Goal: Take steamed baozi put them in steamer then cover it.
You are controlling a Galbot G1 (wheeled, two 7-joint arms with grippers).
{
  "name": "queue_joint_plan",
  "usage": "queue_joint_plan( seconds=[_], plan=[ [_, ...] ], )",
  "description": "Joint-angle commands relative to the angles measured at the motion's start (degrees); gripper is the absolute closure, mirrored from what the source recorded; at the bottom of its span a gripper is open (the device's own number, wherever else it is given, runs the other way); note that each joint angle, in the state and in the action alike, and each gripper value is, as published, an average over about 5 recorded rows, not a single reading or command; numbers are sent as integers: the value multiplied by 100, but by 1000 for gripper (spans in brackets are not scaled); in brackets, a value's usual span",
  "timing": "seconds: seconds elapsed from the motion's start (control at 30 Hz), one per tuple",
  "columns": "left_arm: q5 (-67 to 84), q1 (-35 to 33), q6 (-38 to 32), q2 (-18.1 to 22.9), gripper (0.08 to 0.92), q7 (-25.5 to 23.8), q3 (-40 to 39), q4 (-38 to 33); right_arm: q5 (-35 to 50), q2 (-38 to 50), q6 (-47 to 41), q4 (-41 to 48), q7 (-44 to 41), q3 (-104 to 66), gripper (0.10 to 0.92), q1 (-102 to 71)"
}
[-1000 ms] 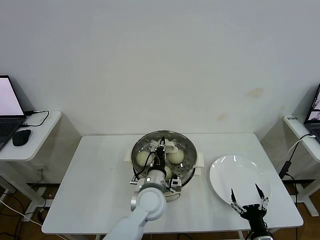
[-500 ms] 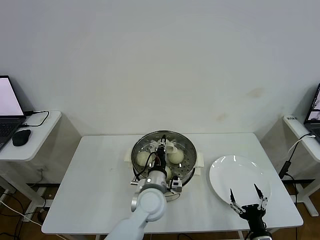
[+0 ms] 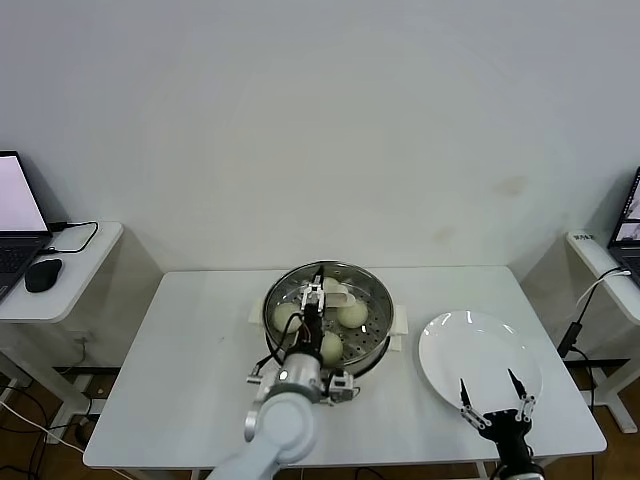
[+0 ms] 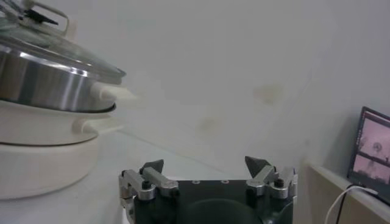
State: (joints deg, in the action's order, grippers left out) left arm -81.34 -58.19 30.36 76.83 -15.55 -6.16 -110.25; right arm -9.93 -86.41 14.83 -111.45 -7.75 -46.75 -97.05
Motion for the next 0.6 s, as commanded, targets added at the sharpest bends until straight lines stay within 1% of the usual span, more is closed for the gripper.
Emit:
queue_joint_plan(
  seconds=[0.03,0.13,0.17,0.23,0.3,0.37,0.47,0.6],
  plan=[
    [2153,-1165,-265,-790,194,1101,816,-1589,49,18,35,102,1,-13,203,9],
    [3763,-1666,-462,-932,179,1866,1242,-2009,75,20,59,141,4,-8,203,4],
    [4370,-1937,-714,-938,178,2203,1439,-2089,81,24,65,139,5,-9,203,-3],
    [5844,-2513,-1490,-909,177,2763,1945,-2131,96,33,74,127,4,-18,202,-19],
    [7209,-2996,-2402,-848,177,3075,2546,-2044,112,43,80,108,1,-34,203,-37],
    [8158,-3360,-2868,-791,177,3101,3035,-1971,136,53,93,93,-4,-42,203,-58],
    [9050,-3831,-2996,-719,177,3066,3484,-1957,237,87,115,76,-37,-33,203,-118],
    [9493,-4384,-3422,-620,177,2921,3718,-1878,642,236,79,36,-217,6,202,-254]
  ],
)
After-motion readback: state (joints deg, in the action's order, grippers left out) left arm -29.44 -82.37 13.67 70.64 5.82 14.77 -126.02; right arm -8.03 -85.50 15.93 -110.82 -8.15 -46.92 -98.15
